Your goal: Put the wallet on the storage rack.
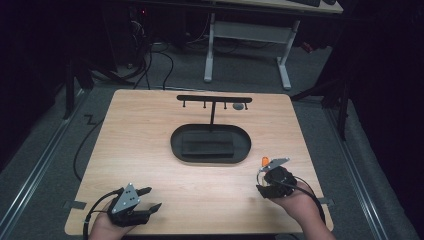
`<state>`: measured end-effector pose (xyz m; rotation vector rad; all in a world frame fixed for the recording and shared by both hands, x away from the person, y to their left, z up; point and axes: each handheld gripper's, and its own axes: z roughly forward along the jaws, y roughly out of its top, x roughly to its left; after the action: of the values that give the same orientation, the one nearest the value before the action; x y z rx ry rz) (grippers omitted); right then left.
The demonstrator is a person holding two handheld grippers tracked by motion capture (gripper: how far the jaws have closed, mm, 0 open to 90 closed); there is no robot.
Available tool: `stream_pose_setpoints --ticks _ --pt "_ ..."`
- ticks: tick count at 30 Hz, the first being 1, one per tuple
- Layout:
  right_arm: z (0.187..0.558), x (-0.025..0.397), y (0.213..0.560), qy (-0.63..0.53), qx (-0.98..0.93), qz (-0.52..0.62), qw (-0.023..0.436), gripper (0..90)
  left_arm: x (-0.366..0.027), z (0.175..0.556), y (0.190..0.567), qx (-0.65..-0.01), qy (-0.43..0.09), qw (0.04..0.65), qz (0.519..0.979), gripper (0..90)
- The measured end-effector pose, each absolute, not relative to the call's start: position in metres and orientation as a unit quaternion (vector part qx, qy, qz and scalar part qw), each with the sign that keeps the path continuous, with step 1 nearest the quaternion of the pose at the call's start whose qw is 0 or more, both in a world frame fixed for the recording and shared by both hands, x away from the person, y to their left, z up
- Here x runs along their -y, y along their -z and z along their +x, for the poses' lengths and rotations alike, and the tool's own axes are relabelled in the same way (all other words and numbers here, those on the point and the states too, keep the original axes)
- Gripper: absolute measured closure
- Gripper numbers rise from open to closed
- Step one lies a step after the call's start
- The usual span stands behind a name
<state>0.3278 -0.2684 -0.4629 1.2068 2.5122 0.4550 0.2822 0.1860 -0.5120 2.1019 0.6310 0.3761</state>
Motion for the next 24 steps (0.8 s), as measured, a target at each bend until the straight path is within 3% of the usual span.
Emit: stream_pose_setpoints --ticks 9,16,24 --pt "0.375 0.271 0.45 -0.072 -0.905 0.398 0.129 49.5 -0.185 0.282 0.515 -0.25 -0.138 0.43 0.856 37.5" --pt "0.405 0.279 0.451 -0.032 -0.913 0.393 0.108 61.2 -0.189 0.28 0.516 -0.253 -0.136 0.43 0.856 38.1" --pt "0.423 0.279 0.465 0.003 -0.918 0.384 0.093 62.0 -0.188 0.279 0.518 -0.246 -0.142 0.422 0.861 38.1"
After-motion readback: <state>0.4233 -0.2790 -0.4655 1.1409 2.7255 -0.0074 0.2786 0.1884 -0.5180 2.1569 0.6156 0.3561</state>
